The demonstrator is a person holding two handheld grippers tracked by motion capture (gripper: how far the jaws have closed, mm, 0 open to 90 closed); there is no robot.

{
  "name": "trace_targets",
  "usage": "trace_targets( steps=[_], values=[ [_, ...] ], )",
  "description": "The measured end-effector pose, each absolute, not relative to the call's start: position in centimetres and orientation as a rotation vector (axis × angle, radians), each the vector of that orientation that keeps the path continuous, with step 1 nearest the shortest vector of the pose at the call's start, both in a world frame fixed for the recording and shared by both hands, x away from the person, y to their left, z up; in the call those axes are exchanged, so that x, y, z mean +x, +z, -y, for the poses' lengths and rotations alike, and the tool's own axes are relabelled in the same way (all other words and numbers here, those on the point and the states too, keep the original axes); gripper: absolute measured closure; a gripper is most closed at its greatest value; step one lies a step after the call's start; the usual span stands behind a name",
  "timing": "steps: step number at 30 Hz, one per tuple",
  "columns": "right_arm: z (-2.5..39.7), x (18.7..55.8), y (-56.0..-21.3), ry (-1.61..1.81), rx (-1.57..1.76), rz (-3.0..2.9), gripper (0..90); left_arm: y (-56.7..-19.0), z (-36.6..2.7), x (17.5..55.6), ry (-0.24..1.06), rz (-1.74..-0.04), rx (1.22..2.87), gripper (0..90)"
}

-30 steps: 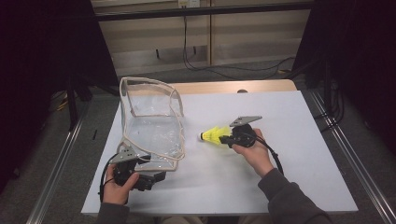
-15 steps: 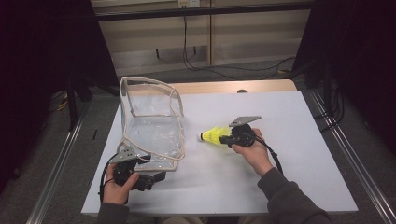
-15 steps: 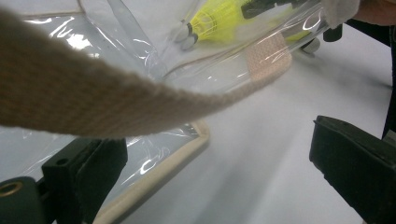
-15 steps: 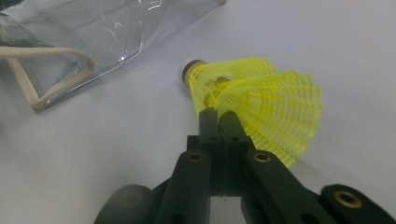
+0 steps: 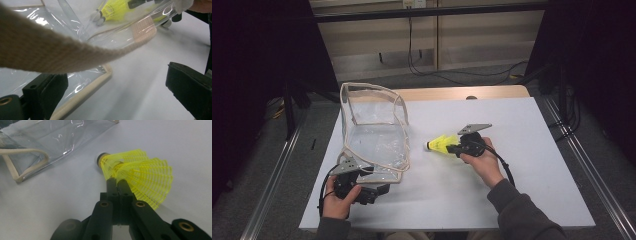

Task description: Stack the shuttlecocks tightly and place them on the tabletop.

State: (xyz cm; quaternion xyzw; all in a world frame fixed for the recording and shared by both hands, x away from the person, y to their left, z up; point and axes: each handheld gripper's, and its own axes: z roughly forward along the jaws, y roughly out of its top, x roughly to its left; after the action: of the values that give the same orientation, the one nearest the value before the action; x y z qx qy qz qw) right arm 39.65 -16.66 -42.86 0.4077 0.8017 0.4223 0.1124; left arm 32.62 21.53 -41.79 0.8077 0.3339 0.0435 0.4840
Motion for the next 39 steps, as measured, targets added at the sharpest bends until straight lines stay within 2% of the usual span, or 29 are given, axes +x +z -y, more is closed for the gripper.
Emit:
trace_targets(
  steps=[19, 28, 39],
  values=[
    [16.4, 39.7, -43.2, 1.224, 1.228, -2.333, 88.5, -41.8, -21.5, 32.6, 0.106, -0.814, 1.965, 4.2],
    [16.9, 39.7, -43.0, 1.173, 1.269, -2.305, 77.3, -41.8, -21.5, 32.6, 0.105, -0.813, 1.968, 4.2],
    [17.4, 39.3, -42.9, 1.17, 1.27, -2.301, 73.9, -41.8, -21.4, 32.6, 0.106, -0.812, 1.975, 4.2]
  ],
)
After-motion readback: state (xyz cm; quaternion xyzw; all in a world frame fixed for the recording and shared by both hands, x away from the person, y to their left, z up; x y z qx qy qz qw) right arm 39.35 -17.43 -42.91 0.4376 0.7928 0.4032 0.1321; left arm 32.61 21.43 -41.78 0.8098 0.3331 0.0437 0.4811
